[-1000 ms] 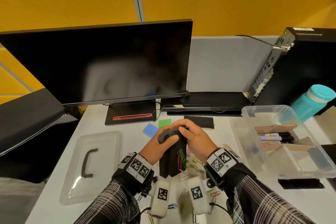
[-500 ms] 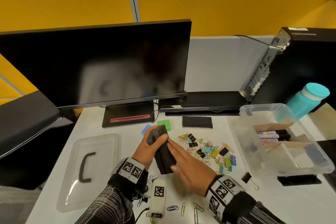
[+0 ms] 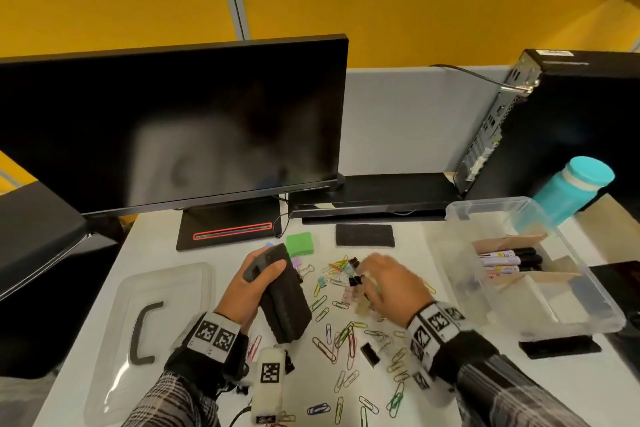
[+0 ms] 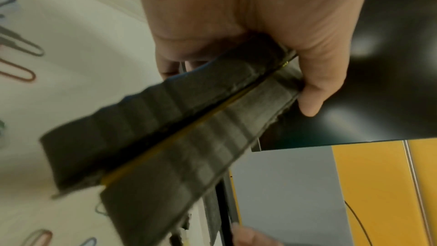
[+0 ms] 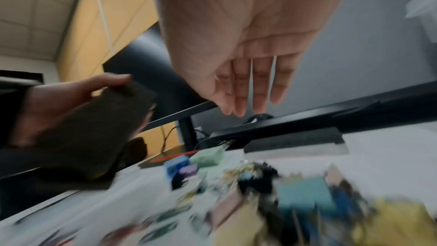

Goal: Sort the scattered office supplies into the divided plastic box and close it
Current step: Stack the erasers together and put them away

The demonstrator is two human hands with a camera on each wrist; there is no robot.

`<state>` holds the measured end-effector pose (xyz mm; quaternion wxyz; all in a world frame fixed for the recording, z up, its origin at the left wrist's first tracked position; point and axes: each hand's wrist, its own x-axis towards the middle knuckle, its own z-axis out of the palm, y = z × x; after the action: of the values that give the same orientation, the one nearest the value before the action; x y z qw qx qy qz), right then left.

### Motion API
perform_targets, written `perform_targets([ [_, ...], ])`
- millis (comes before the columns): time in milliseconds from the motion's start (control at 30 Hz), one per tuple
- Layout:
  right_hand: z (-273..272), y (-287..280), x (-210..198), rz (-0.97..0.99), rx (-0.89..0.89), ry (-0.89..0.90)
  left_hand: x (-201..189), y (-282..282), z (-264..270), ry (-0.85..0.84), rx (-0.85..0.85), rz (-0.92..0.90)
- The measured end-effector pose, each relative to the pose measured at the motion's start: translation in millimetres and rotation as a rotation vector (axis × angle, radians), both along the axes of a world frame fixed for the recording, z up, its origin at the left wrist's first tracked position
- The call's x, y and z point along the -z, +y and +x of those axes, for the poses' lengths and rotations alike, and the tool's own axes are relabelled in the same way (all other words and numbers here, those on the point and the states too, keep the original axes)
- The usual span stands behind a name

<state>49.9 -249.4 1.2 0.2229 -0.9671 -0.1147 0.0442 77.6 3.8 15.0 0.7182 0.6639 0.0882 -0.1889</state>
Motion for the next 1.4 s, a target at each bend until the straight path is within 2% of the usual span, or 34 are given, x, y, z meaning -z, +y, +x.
perform_targets([
  [100,50,-12,-1,-0.082,0.147,-0.024,6,12,-2,-0.003,0.027,0.102],
  [233,102,-18,19,-0.325,0.167,0.217,11,29,-5,0.002,0.000,0.120],
  [333,121,-16,34,-0.422,0.194,0.338,12,39,-6,-0.018,0.018,0.132],
  [467,124,-13,39,-0.504,0.173,0.273,13,52,-2,-0.009,-0.015,0.120],
  [567,110,-10,20,-0.356,0.222,0.120,13,55,0,-0.014,-0.039,0.112],
  [633,94,-5,1,-0.074,0.260,0.078,11,51,4,-0.014,-0.047,0.092],
  [733,64,8,-29,0.451,0.220,0.244,4,36,11,-0.016,0.041,0.073],
  [800,46,18,-45,0.597,0.131,0.391,-5,21,15,-0.025,0.108,0.043],
  [900,23,32,-55,0.658,0.072,0.490,-19,-4,16,-0.076,0.174,0.006],
  [1067,-4,38,-54,0.671,0.050,0.480,-36,-29,11,-0.228,0.280,0.063],
  [1233,-23,29,-66,0.627,-0.033,0.461,-47,-42,-1,-0.256,0.382,0.007],
  [1400,-40,17,-78,0.633,-0.072,0.451,-59,-55,-8,-0.354,0.452,0.062],
])
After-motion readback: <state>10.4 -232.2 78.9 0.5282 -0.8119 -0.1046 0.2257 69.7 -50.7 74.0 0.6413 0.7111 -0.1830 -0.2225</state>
